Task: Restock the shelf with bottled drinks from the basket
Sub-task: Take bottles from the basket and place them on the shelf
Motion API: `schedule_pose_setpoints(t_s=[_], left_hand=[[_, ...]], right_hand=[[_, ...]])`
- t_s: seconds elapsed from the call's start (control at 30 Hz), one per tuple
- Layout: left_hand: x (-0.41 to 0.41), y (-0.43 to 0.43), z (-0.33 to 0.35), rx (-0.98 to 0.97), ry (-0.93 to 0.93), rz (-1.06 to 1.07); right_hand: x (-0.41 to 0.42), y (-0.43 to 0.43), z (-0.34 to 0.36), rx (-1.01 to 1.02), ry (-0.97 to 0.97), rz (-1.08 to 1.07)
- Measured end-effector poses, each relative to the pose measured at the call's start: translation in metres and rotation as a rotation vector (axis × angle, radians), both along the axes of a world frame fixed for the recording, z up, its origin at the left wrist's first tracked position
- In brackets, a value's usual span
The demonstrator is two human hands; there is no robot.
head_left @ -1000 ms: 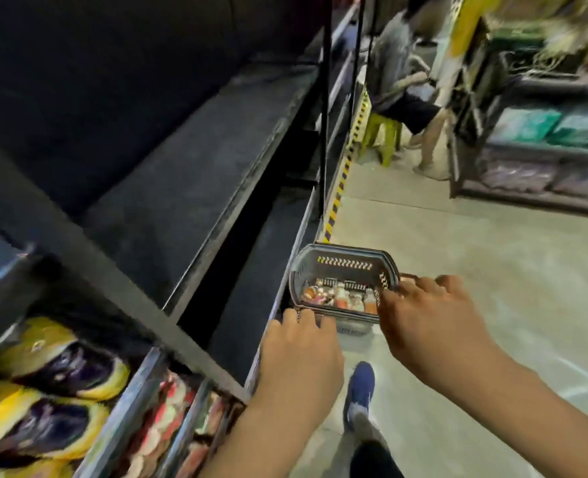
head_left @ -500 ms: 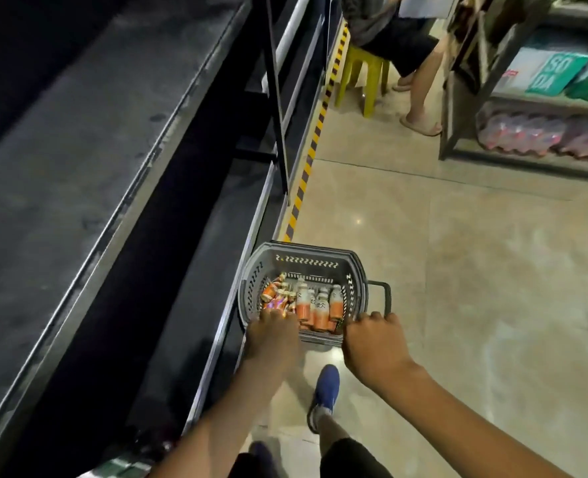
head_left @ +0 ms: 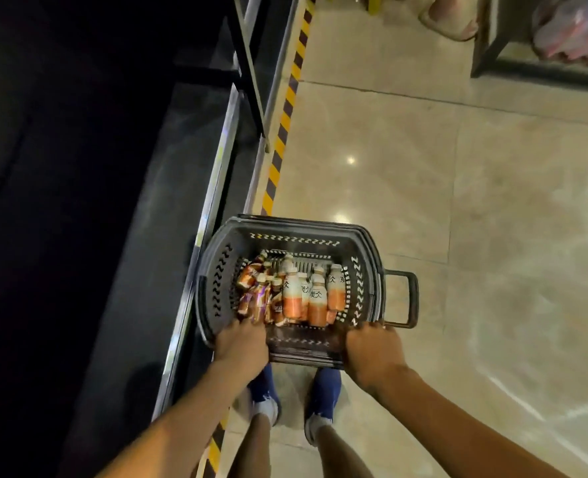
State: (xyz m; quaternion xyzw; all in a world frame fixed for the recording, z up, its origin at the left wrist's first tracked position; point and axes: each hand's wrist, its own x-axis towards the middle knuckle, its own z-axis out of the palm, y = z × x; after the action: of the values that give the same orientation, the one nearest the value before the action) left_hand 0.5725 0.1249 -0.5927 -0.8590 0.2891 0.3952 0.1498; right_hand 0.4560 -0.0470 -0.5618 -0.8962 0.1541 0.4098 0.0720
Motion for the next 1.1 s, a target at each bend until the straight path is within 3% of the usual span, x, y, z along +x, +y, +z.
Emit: schedule_pose_setpoints(t_s=[0.3,0.53,0.6,0.7,0.83,0.97,1.1], left_hand=[[0.064,0.011,-0.243,0.052,0.092,0.014],[0.063,0.018,-0.390,-0.043,0.125,0.545],[0.062,0.015,-0.415,-0.048,0.093,0.581],[0.067,0.007,-0.438,-0.028,0.024,0.568],[0.068,0.012,-0.455,-0.152,-0.007,0.605],[0.069,0.016,-0.437,-0.200,0.114,0.781],[0.069,0.009,-0.370,-0.236,0.295,1.010]], right_hand=[[0.068,0.029,-0.261,0.174,0.108,-0.284],[0.114,0.059,-0.387,0.263,-0.012,-0.830],[0.124,0.065,-0.410,0.259,-0.048,-0.973],[0.135,0.073,-0.440,0.200,-0.092,-1.058],[0.142,0.072,-0.466,0.219,-0.157,-1.154],[0.131,0.055,-0.450,0.387,-0.146,-1.310],[0.103,0.041,-0.384,0.470,-0.169,-1.354]])
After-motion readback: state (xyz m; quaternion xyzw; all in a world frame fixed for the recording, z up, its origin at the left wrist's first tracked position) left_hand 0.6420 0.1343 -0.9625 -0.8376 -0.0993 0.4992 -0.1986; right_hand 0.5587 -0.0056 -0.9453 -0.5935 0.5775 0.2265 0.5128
